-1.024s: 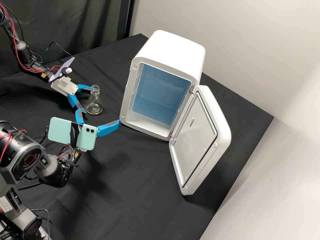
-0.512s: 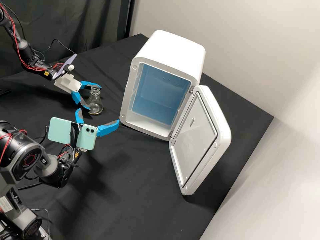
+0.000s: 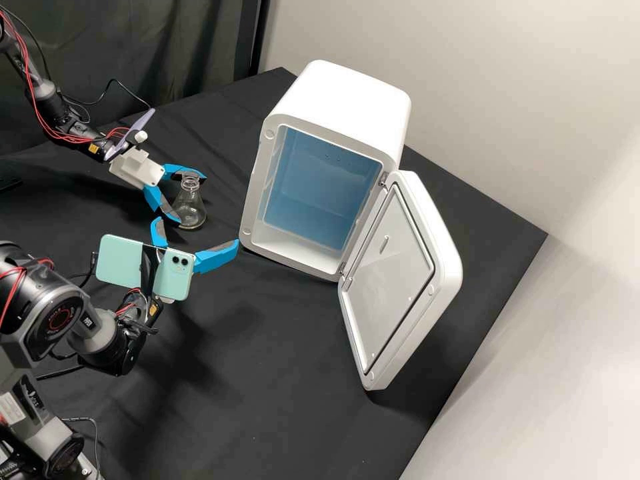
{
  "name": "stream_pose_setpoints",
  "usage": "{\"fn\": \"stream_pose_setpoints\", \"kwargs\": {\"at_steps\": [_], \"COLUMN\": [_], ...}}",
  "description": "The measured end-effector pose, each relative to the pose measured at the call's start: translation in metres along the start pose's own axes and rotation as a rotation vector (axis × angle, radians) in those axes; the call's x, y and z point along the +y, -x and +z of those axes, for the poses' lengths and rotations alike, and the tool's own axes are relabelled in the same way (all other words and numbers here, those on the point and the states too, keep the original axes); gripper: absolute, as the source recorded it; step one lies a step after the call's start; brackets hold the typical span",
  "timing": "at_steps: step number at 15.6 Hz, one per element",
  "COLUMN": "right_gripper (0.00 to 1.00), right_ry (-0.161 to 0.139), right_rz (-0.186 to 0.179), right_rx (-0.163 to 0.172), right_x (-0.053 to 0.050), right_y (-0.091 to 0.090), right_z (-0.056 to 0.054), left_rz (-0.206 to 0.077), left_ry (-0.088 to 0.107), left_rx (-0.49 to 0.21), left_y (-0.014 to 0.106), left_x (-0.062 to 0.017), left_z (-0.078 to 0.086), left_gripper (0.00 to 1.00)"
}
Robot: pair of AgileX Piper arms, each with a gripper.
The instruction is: Place the flask in the incubator
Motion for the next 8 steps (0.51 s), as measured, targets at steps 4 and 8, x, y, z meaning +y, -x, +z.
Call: {"fn": "stream_pose_setpoints", "kwargs": {"at_steps": [4,8], "right_gripper": [1.00,1.00], "right_ry": [0.000,-0.002], "right_rz": [0.000,-0.007], "right_rx": [0.000,-0.005], "right_x": [0.0000,-0.0014], "right_y": [0.0000,-0.0005], "right_z": [0.0000,0.0012], "left_rz": [0.000,0.005], "left_ry": [-0.004,0.004], "left_rx": [-0.021,-0.011], "left_y": [-0.0040,-0.0040], "left_x": [0.0004,0.0008], "left_z": [0.0081,0.0072], "left_gripper": [1.00,0.00]}}
